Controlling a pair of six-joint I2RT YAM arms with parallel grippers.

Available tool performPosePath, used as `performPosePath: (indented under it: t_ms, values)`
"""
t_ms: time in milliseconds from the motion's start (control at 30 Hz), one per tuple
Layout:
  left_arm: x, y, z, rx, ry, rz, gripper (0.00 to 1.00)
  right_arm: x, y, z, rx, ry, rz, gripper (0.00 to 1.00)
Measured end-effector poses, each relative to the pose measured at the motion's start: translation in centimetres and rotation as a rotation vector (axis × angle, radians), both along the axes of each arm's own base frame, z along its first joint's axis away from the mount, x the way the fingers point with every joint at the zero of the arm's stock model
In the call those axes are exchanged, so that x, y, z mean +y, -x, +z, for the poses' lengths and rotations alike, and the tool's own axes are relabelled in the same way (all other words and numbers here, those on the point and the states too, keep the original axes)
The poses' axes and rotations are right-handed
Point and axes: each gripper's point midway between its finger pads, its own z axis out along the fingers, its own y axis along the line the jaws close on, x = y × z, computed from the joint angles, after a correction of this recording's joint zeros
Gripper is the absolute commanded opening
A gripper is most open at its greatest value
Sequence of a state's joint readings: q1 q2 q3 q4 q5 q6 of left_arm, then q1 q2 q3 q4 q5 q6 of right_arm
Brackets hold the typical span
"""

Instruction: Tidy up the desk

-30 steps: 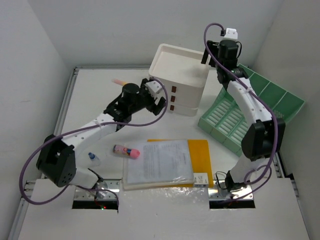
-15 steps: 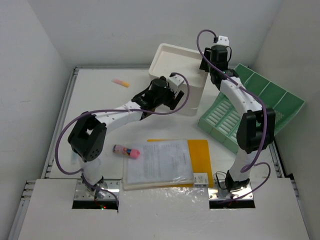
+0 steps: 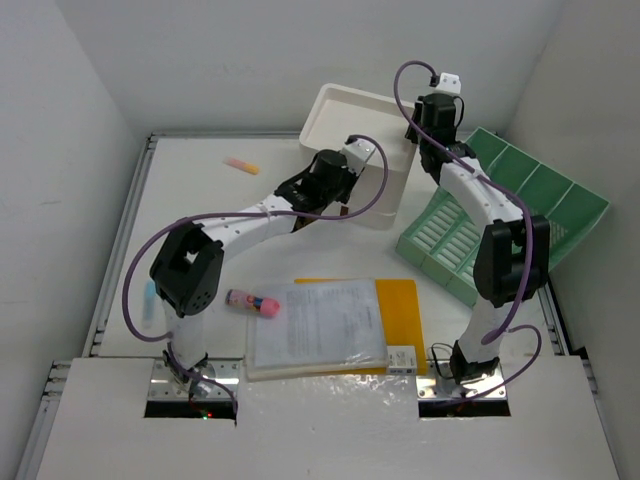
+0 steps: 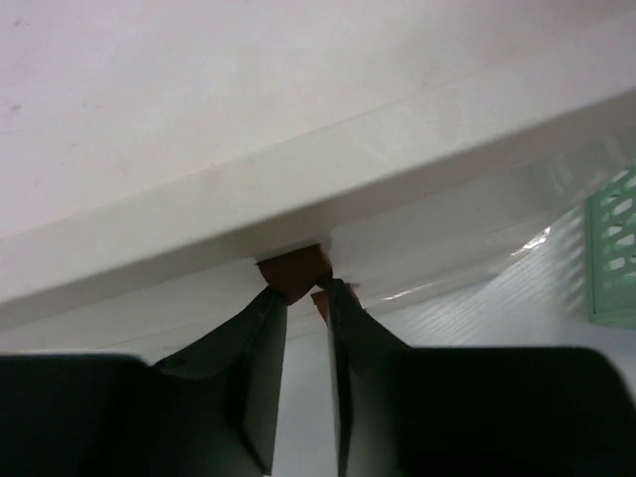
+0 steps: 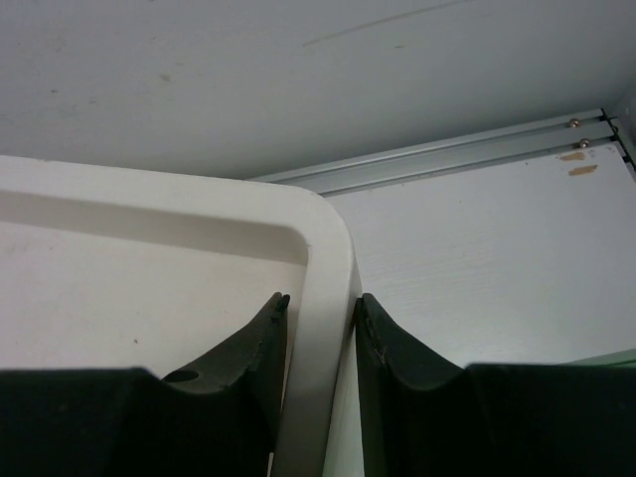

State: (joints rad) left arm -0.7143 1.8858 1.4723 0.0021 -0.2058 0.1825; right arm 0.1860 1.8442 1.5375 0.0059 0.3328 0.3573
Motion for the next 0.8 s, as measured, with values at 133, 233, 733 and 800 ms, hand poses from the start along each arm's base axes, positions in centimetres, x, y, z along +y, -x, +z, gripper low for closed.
performPosePath:
  t_ms: [133, 233, 733, 800]
  values:
    - [0.3, -0.6, 0.2, -0.012, -0.017, 0.024, 0.0, -0.2, -0.1, 0.0, -0.007, 0.012, 0.001, 0.0]
    - [0.3, -0.7, 0.3, -0.015, -0.018, 0.029, 0.0, -0.4, -0.1, 0.0, -0.008, 0.013, -0.007, 0.0]
    - [8.1, 9.6, 3.1, -0.023, -0.094, -0.111, 0.0, -1.0, 0.2, -0.1, -0.007, 0.016, -0.074, 0.0]
    - [8.1, 10.4, 3.0, -0.007, -0.095, -0.141, 0.26, -1.0, 0.2, -0.1, -0.007, 0.014, -0.076, 0.0]
